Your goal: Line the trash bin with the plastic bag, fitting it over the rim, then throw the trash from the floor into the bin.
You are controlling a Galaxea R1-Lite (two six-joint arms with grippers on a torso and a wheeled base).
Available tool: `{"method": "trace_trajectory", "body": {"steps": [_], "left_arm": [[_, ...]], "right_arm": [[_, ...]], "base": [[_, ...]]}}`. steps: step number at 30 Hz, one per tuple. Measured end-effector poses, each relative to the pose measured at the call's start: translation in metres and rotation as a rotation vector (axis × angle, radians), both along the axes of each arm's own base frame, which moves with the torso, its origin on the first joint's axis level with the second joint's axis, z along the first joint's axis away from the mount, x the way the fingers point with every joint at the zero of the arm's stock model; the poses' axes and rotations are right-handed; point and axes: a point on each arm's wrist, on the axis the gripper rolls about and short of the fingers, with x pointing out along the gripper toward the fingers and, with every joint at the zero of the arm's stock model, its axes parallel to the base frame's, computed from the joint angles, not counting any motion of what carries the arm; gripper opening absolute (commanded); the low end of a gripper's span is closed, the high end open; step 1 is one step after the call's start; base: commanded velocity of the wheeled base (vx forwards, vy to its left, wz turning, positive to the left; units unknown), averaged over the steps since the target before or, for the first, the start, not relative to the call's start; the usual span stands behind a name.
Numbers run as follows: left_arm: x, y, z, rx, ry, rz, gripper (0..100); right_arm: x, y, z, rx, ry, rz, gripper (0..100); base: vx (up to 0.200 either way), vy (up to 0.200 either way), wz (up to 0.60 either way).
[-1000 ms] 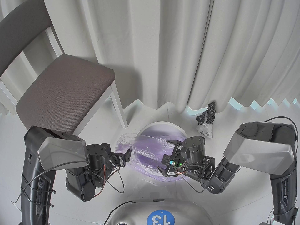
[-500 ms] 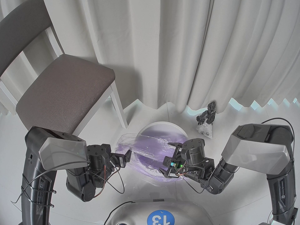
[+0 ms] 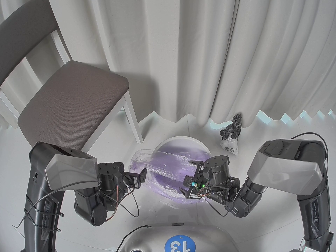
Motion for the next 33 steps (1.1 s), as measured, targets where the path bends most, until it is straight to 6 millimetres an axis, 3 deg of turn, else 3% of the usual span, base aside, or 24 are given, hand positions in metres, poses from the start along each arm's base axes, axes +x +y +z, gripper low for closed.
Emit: {"method": "trace_trajectory", "body": {"steps": [15, 21, 33], "left_arm": [[0.000, 0.001, 0.000, 0.003, 0.002, 0.003, 100], [0.000, 0.001, -0.002, 0.004, 0.005, 0.002, 100], [0.001, -0.002, -0.001, 0.000, -0.004, 0.005, 100]], "right_arm": [[0.001, 0.000, 0.007, 0.028, -0.023, -0.010, 0], [0.006, -0.004, 0.029, 0.064, -0.065, -0.026, 0], [0.036, -0.013, 0.070, 0.127, -0.158, -0.107, 0]], "base": [[0.000, 0.000, 0.00], [0.000, 0.000, 0.00], [0.000, 0.000, 0.00]]}}
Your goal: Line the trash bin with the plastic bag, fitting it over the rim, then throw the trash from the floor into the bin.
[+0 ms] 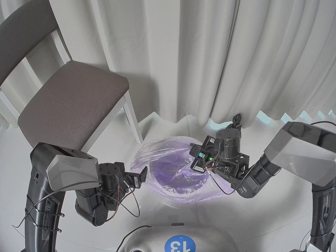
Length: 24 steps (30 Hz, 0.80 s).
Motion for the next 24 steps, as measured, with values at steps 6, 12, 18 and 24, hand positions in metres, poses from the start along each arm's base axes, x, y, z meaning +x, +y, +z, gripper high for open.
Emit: {"method": "trace_trajectory", "body": {"steps": [6, 12, 18, 24], "left_arm": [[0.000, 0.000, 0.001, -0.002, -0.002, 0.001, 100], [0.000, 0.000, 0.002, -0.006, -0.005, 0.002, 100], [0.000, -0.001, 0.004, -0.009, -0.009, 0.001, 100], [0.001, -0.001, 0.004, -0.010, -0.011, 0.002, 100]], "right_arm": [[0.020, -0.001, 0.010, 0.026, -0.037, -0.044, 0], [0.041, 0.002, 0.022, 0.108, -0.095, -0.162, 0], [0.052, 0.007, 0.020, 0.156, -0.110, -0.198, 0], [0.058, 0.012, 0.018, 0.193, -0.114, -0.200, 0]], "base": [[0.000, 0.000, 0.00], [0.000, 0.000, 0.00], [0.000, 0.000, 0.00], [0.000, 0.000, 0.00]]}}
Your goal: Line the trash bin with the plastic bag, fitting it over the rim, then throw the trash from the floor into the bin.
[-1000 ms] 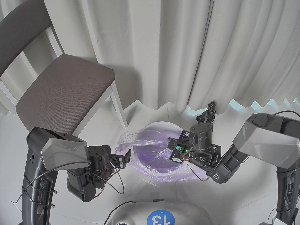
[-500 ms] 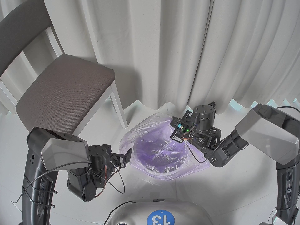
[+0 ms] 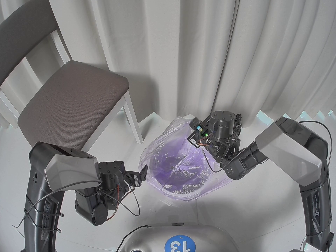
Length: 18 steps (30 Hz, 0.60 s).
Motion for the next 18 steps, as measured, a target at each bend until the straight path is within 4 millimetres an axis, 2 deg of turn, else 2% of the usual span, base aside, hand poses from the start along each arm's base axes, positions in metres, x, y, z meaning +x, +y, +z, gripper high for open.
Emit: {"method": "trace_trajectory", "body": {"steps": [9, 18], "left_arm": [[-0.0011, 0.0005, 0.0016, 0.000, 0.000, 0.000, 100], [-0.0016, 0.0013, 0.0026, 0.000, 0.000, 0.001, 100]], "right_arm": [[0.0051, 0.0041, -0.0017, 0.042, -0.005, -0.002, 0], [0.0060, 0.0063, -0.0018, 0.158, 0.022, -0.018, 0]], "base": [[0.000, 0.000, 0.00], [0.000, 0.000, 0.00]]}}
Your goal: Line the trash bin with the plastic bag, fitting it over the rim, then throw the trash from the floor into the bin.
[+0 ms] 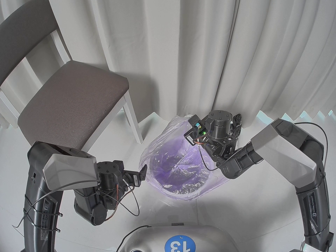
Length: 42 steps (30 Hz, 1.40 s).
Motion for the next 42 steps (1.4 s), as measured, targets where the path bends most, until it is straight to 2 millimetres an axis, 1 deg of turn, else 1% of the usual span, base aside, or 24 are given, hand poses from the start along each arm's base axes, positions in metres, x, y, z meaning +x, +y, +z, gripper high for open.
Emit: {"method": "trace_trajectory", "body": {"steps": [3, 7, 13, 23, 32, 37, 42], "left_arm": [[0.000, 0.000, 0.000, 0.000, 0.000, 0.000, 100], [0.000, 0.000, 0.001, -0.001, -0.001, -0.001, 100], [-0.001, 0.000, 0.002, -0.001, -0.004, -0.001, 100], [0.000, 0.001, 0.003, -0.002, -0.006, 0.002, 100], [0.001, 0.001, 0.001, -0.003, -0.005, 0.003, 100], [0.001, 0.000, 0.001, -0.003, -0.003, 0.003, 100], [0.001, 0.000, 0.001, -0.003, -0.003, 0.003, 100]], "right_arm": [[0.001, -0.001, -0.001, 0.031, 0.013, -0.017, 0], [0.005, -0.007, -0.002, 0.052, 0.019, -0.038, 0], [0.011, -0.007, -0.003, 0.110, 0.045, -0.047, 0], [0.017, -0.001, -0.001, 0.210, 0.136, -0.050, 0], [0.029, 0.004, 0.002, 0.317, 0.207, -0.072, 0], [0.034, 0.006, 0.003, 0.376, 0.284, -0.097, 0], [0.038, 0.008, 0.010, 0.425, 0.337, -0.118, 0]], "base": [[0.000, 0.000, 0.00], [0.000, 0.000, 0.00], [0.000, 0.000, 0.00], [0.000, 0.000, 0.00], [0.000, 0.000, 0.00], [0.000, 0.000, 0.00], [0.000, 0.000, 0.00]]}}
